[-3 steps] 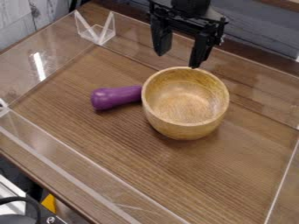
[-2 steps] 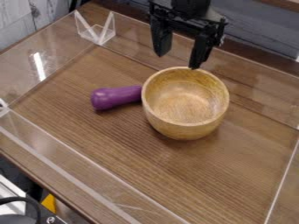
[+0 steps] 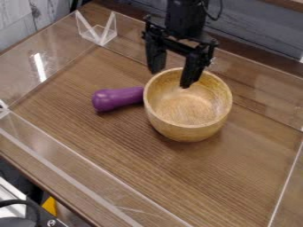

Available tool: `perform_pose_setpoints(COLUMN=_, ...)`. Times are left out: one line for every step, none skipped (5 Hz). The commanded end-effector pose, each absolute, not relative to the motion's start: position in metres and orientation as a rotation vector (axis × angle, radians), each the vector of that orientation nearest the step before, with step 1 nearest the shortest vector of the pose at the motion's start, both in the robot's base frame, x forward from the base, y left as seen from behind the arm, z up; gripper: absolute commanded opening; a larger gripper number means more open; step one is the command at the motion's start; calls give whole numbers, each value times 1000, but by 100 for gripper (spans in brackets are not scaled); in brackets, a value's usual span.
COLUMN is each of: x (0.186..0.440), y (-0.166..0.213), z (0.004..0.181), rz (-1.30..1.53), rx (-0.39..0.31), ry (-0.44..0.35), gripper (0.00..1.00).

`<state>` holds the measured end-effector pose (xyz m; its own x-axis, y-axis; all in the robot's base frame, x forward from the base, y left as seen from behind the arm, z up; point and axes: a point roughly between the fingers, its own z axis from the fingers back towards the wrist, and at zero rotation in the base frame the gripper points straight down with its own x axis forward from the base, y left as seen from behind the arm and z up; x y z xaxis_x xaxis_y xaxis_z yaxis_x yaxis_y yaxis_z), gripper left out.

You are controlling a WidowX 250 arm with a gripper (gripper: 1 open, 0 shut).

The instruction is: Put the purple eggplant in the brown bowl

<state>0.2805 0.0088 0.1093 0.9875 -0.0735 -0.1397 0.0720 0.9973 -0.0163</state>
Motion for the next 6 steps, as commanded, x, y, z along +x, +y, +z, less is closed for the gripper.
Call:
perform_pose_setpoints(x=279, y=16, z=122, rz=-107, rx=-3, ry=87, gripper=100)
perform_pose_setpoints(x=275, y=23, z=121, rz=-142, rx=0, ry=83, gripper=100)
perform_pose_setpoints(x=271, y=27, z=121, rz=-174, rx=4, ry=81, gripper=100)
perform_pose_setpoints(x=268, y=31, z=119, rz=-199, rx=9, ry=80, gripper=100)
perform_pose_setpoints(x=264, y=39, z=119, rz=-222, rx=23, ry=73, gripper=100)
perform_pose_setpoints(x=260, y=52, z=117, rz=-240, rx=47, ry=63, gripper=100)
